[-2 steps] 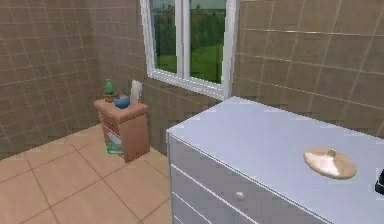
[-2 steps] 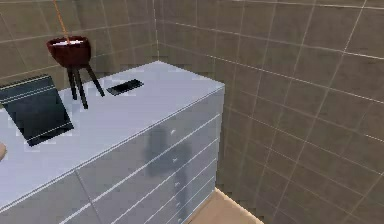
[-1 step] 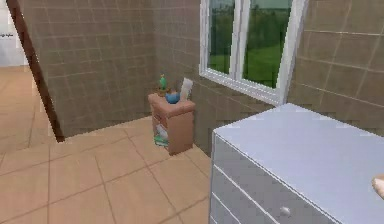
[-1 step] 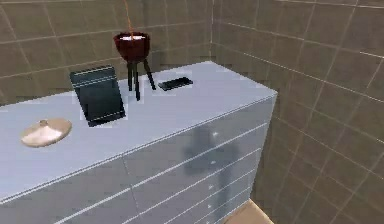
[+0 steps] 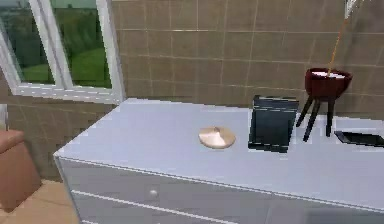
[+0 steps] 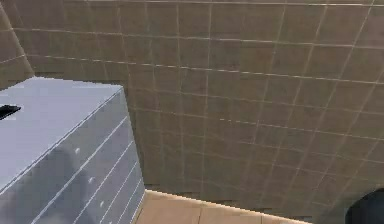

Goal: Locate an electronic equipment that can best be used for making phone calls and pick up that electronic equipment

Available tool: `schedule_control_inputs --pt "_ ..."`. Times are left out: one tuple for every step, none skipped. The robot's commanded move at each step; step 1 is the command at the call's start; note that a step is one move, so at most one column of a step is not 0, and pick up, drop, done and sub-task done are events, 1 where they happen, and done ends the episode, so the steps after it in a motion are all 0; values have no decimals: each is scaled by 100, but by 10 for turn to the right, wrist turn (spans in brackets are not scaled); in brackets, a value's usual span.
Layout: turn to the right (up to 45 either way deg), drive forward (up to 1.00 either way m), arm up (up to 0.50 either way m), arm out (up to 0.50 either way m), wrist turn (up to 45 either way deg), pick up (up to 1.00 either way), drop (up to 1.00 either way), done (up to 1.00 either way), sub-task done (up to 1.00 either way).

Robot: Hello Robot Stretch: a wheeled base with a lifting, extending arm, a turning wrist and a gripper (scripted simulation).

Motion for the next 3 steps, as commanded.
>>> schedule_control_inputs --pt "450 0 0 0 0 0 0 0 0" --pt "270 0 0 0 0 0 0 0 0" --pt "0 65 0 0 0 0 0 0 0"
